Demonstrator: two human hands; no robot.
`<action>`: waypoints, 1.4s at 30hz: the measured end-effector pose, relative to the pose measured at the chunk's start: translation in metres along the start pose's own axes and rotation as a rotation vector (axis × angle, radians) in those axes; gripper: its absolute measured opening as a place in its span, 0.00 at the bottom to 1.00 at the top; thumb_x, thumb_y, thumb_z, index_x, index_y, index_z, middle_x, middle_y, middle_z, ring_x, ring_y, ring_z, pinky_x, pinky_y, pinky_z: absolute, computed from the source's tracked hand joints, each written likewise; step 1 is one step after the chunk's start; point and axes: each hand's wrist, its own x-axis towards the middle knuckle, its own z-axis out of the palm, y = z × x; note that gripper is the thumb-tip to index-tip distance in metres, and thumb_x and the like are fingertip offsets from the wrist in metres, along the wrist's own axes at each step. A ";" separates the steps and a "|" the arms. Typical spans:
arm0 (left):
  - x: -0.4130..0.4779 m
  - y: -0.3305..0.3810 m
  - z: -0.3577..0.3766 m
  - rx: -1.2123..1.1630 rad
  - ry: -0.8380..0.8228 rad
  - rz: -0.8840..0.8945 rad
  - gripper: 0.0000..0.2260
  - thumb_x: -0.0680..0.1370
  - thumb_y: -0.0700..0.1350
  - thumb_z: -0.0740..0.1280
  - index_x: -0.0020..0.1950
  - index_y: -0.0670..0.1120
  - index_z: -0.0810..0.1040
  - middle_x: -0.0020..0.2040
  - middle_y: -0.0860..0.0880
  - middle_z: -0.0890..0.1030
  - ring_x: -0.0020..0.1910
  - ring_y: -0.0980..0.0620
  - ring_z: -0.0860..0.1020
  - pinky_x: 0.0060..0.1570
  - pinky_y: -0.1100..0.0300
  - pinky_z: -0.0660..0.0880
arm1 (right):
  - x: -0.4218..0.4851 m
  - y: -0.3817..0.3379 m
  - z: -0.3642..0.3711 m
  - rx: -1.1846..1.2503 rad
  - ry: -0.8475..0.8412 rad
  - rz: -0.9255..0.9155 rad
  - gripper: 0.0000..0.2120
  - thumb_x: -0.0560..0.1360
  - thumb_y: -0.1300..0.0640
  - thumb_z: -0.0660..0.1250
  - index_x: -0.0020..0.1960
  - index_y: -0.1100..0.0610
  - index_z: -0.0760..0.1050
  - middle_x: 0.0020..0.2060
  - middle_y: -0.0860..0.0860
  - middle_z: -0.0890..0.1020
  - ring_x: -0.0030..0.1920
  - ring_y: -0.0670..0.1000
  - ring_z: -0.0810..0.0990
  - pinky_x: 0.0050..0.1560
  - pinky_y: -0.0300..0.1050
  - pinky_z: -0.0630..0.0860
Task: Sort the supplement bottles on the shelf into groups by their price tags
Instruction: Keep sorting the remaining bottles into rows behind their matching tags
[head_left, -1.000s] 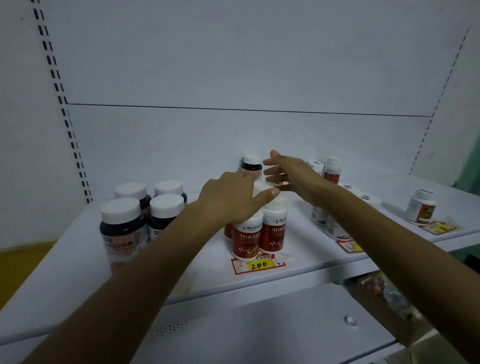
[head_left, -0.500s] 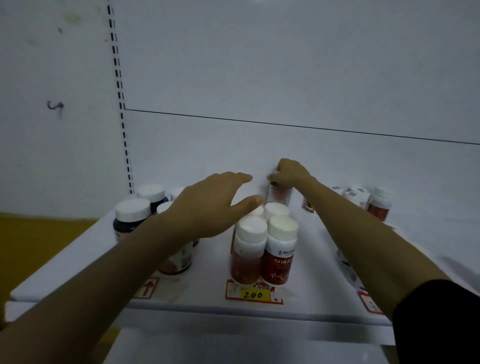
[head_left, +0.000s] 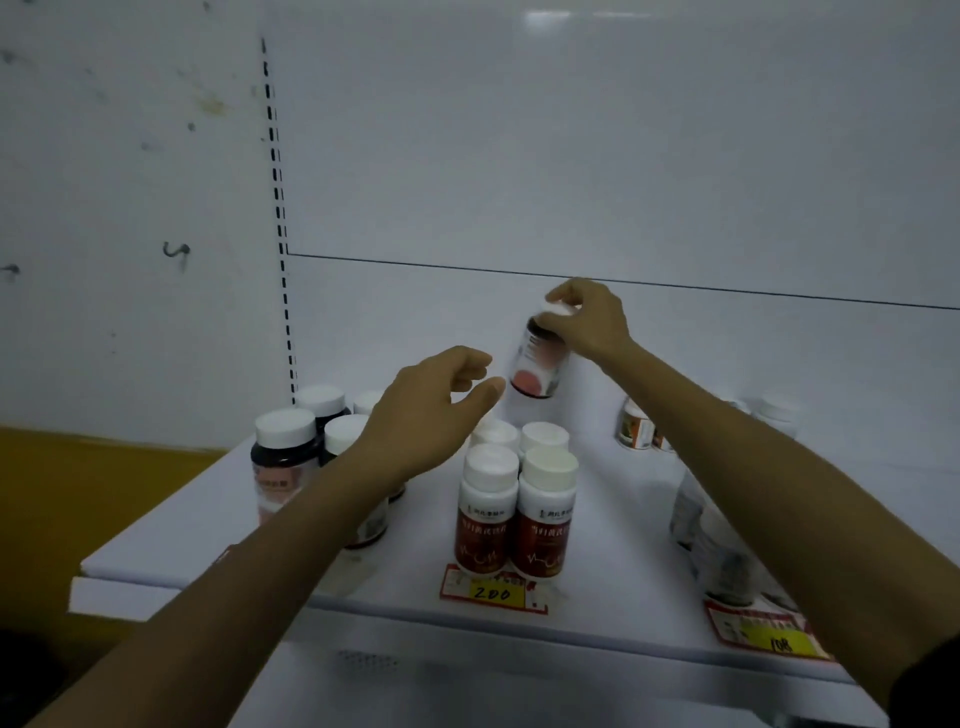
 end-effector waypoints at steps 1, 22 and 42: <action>0.000 0.003 0.001 -0.028 0.011 -0.009 0.18 0.77 0.54 0.62 0.65 0.51 0.71 0.62 0.54 0.76 0.57 0.58 0.74 0.55 0.63 0.68 | -0.002 -0.016 -0.010 0.082 0.001 -0.011 0.14 0.67 0.54 0.74 0.51 0.54 0.79 0.53 0.52 0.80 0.51 0.51 0.78 0.48 0.43 0.76; -0.048 0.023 -0.026 -0.629 0.331 -0.148 0.21 0.74 0.52 0.66 0.66 0.49 0.71 0.56 0.49 0.80 0.53 0.54 0.80 0.47 0.66 0.78 | -0.078 -0.146 -0.047 0.611 -0.263 -0.137 0.09 0.71 0.52 0.72 0.47 0.56 0.80 0.45 0.51 0.84 0.46 0.50 0.83 0.48 0.45 0.80; 0.025 -0.112 -0.139 -0.168 0.323 0.004 0.27 0.71 0.42 0.72 0.69 0.49 0.68 0.64 0.52 0.73 0.57 0.56 0.74 0.47 0.70 0.72 | -0.048 -0.204 0.084 0.504 -0.191 -0.144 0.16 0.69 0.59 0.72 0.55 0.54 0.73 0.51 0.53 0.80 0.50 0.51 0.80 0.47 0.45 0.80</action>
